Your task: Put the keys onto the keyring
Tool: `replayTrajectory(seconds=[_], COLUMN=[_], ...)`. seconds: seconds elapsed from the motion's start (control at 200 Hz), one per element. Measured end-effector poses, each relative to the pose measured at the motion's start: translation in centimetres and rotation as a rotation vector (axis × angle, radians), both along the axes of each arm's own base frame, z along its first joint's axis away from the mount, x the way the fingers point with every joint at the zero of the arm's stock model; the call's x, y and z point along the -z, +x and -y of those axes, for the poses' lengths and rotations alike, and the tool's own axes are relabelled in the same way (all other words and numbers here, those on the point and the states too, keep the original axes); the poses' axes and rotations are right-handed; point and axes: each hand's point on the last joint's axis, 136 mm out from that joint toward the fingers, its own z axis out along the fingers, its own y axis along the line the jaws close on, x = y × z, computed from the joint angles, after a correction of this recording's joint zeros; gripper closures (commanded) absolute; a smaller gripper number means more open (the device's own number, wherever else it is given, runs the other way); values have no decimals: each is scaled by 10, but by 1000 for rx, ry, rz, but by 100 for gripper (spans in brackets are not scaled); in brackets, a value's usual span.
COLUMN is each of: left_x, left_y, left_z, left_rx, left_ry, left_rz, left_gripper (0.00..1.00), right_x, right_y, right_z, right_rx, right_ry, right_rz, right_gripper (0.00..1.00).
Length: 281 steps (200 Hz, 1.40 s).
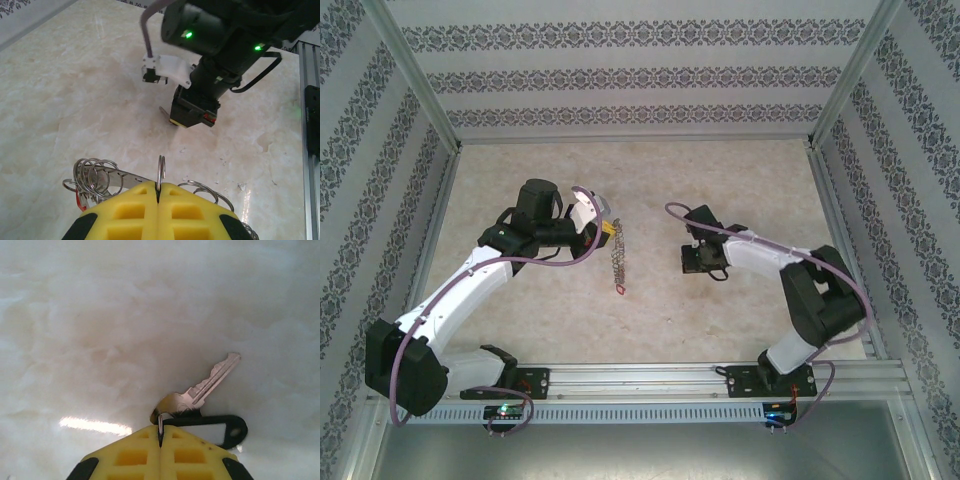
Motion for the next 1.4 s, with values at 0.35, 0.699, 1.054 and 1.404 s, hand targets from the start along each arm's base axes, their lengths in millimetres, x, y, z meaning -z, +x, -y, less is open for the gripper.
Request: replayTrajectory(seconds=[0.35,0.699,1.054,1.404], left_x=[1,1,-1,1], left_y=[-2,-11,-14,-10], left_z=[1,3,6,3], left_rx=[14,70,103,78], left_ry=[8,5,0,18], left_rz=[-19,-15,3,13], left_gripper=[100,100,100,100], right_x=[-78,-130,-183,-181], right_y=[-21,-54,-49,-23], right_z=[-58,-102,-119,-127], right_rx=[-508,-885,-1003,-970], right_ry=[98,249,260,128], right_rz=[432,653,754,649], right_gripper=[100,100,100,100])
